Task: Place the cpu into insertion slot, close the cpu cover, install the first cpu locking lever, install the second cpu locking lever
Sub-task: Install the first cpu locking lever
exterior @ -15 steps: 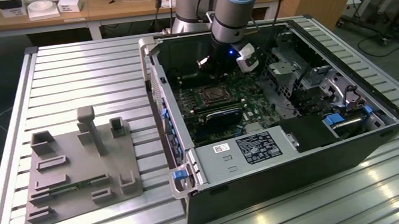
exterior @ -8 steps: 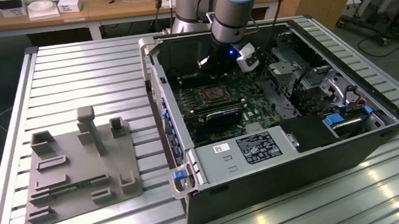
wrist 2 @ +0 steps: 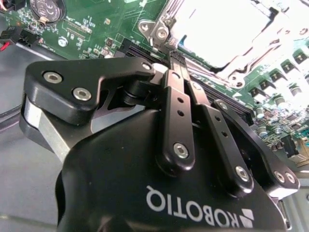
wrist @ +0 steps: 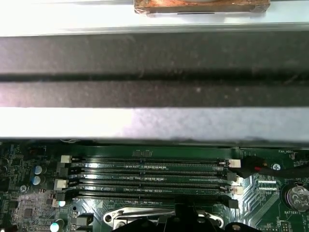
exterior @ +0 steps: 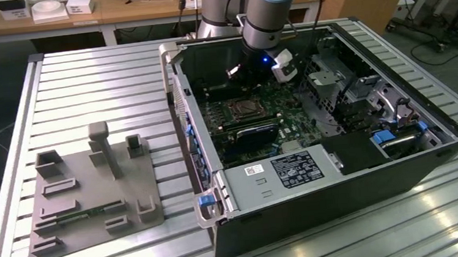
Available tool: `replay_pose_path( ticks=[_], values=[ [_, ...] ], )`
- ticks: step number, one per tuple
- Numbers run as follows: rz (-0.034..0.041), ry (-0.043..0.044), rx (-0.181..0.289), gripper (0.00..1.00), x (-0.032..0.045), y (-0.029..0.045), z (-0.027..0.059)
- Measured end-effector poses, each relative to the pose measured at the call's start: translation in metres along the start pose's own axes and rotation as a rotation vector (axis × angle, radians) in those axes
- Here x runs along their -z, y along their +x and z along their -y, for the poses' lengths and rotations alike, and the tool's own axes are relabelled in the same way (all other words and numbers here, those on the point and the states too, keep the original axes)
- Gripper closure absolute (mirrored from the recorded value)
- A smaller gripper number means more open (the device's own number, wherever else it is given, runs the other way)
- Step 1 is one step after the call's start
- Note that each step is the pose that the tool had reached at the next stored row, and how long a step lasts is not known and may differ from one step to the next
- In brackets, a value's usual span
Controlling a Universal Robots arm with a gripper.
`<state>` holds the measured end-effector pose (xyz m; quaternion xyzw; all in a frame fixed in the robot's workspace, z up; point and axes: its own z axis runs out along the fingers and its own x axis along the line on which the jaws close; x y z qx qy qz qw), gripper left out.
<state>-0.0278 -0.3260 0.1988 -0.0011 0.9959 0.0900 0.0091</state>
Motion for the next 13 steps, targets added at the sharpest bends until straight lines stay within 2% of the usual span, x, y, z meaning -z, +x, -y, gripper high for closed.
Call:
replay_pose_path(
  ticks=[5, 13],
  values=[
    [0.0001, 0.0023, 0.000, 0.90, -0.0003, 0.0000, -0.0011],
    [-0.0001, 0.0284, 0.001, 0.90, -0.0006, 0.0000, -0.0026]
  ],
)
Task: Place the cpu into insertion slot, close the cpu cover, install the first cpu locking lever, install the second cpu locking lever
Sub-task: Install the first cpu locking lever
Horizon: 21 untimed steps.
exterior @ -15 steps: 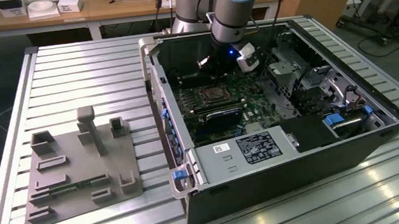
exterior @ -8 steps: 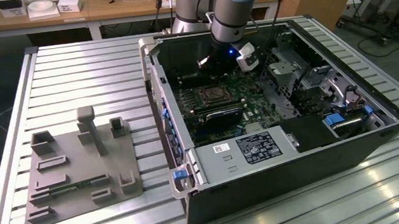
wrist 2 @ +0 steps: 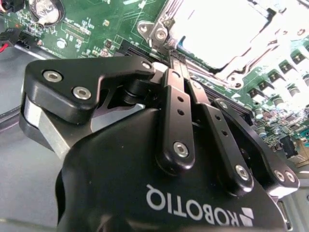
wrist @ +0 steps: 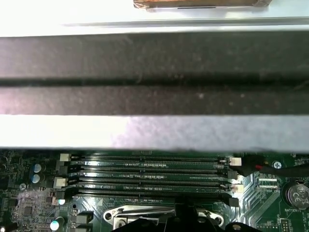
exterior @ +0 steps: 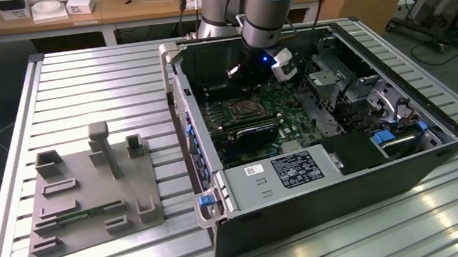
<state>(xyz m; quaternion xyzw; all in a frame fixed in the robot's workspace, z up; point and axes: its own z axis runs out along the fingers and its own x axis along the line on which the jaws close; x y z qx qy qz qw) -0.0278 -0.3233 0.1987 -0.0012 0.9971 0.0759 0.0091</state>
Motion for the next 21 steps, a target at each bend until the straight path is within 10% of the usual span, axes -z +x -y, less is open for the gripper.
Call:
replay_pose_path(
  ticks=[21],
  values=[
    [-0.0001, 0.0268, 0.000, 0.90, -0.0010, 0.0000, -0.0032]
  ],
)
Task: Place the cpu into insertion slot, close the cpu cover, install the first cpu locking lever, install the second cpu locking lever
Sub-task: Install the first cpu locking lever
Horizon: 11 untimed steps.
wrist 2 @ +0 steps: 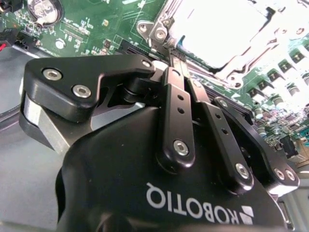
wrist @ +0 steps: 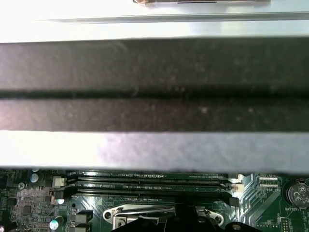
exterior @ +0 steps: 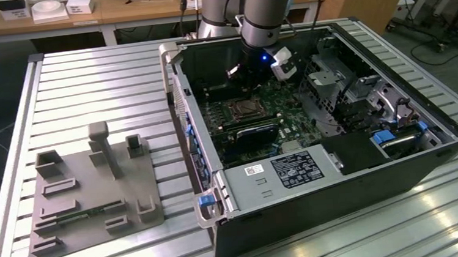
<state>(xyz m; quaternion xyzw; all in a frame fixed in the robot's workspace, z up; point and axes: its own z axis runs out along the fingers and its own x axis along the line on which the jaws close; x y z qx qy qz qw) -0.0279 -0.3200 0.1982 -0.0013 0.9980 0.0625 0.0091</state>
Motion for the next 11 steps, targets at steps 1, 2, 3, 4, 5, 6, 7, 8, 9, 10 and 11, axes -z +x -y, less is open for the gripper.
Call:
replay_pose_path(
  ticks=[1, 2, 3, 4, 5, 6, 7, 8, 9, 10, 11],
  values=[
    [0.0000, 0.0039, 0.000, 0.90, 0.0000, 0.0000, 0.0000],
    [0.0000, 0.0081, 0.000, 0.90, 0.0000, 0.0000, 0.0000],
    [0.0000, 0.0118, 0.000, 0.90, 0.0000, 0.0000, 0.0000],
    [0.0000, 0.0144, 0.000, 0.90, -0.0001, 0.0000, 0.0000],
    [0.0000, 0.0163, 0.000, 0.90, -0.0001, 0.0000, 0.0001],
    [-0.0001, 0.0177, 0.000, 0.90, -0.0001, 0.0000, 0.0001],
    [-0.0002, 0.0185, 0.000, 0.90, 0.0000, 0.0000, 0.0001],
    [-0.0001, 0.0187, 0.000, 0.90, -0.0001, 0.0000, 0.0001],
    [-0.0001, 0.0188, 0.000, 0.90, -0.0001, 0.0000, 0.0001],
    [-0.0001, 0.0189, 0.000, 0.90, -0.0001, 0.0000, 0.0000],
    [-0.0001, 0.0188, 0.000, 0.90, -0.0001, 0.0000, 0.0000]
  ],
)
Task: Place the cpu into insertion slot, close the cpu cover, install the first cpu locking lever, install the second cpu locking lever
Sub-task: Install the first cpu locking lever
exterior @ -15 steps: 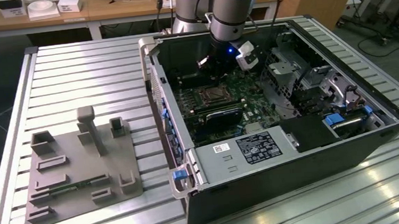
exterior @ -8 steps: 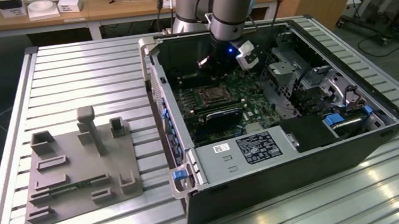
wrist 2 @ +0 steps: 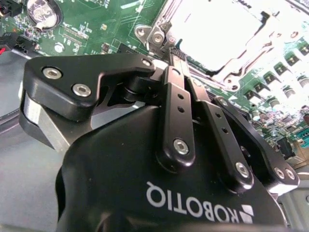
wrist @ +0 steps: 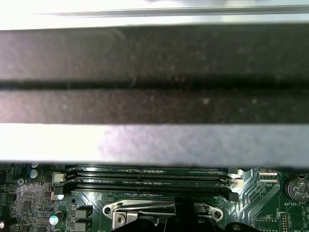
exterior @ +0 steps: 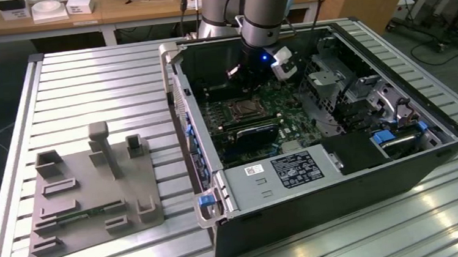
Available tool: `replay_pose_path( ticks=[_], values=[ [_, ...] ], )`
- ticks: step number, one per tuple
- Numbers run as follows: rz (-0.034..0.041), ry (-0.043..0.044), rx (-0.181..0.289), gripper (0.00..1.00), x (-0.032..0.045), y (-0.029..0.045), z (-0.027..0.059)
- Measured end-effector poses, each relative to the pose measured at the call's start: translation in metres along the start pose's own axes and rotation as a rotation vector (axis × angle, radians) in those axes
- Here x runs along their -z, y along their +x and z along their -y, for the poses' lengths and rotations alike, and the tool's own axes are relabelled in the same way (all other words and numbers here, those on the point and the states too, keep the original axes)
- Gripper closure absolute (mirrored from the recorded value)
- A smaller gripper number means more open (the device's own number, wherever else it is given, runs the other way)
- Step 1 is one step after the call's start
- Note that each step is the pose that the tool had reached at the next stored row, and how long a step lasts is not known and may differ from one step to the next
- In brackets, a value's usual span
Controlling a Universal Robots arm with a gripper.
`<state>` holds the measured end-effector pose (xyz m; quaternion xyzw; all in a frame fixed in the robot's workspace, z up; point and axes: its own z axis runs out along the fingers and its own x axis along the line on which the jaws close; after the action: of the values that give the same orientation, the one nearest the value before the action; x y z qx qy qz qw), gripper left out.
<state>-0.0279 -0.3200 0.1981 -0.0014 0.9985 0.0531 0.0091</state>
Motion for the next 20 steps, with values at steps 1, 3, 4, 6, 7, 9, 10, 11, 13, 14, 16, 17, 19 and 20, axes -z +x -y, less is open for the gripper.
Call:
replay_pose_path(
  ticks=[1, 3, 4, 6, 7, 9, 10, 11, 13, 14, 16, 17, 19, 20],
  values=[
    [0.0000, 0.0000, 0.000, 0.90, 0.0000, 0.0000, 0.0000],
    [0.0003, -0.0004, 0.000, 0.90, 0.0006, -0.0001, -0.0002],
    [0.0003, -0.0004, 0.000, 0.90, 0.0015, -0.0001, -0.0003],
    [0.0000, -0.0001, 0.000, 0.90, 0.0035, -0.0001, -0.0005],
    [0.0001, -0.0002, 0.000, 0.90, 0.0043, -0.0001, -0.0007],
    [0.0001, -0.0001, 0.000, 0.90, 0.0061, -0.0001, -0.0012],
    [0.0001, -0.0001, 0.000, 0.90, 0.0072, -0.0002, -0.0015],
    [0.0001, -0.0001, 0.000, 0.90, 0.0084, -0.0002, -0.0017],
    [0.0001, -0.0002, 0.000, 0.90, 0.0122, -0.0002, -0.0023],
    [0.0001, -0.0001, 0.000, 0.90, 0.0142, -0.0002, -0.0027],
    [0.0001, -0.0001, 0.000, 0.90, 0.0176, -0.0001, -0.0033],
    [0.0001, -0.0001, 0.000, 0.90, 0.0192, -0.0001, -0.0036],
    [0.0001, 0.0000, 0.000, 0.90, 0.0222, 0.0003, -0.0040],
    [0.0000, -0.0001, 0.000, 0.90, 0.0239, 0.0007, -0.0042]
  ],
)
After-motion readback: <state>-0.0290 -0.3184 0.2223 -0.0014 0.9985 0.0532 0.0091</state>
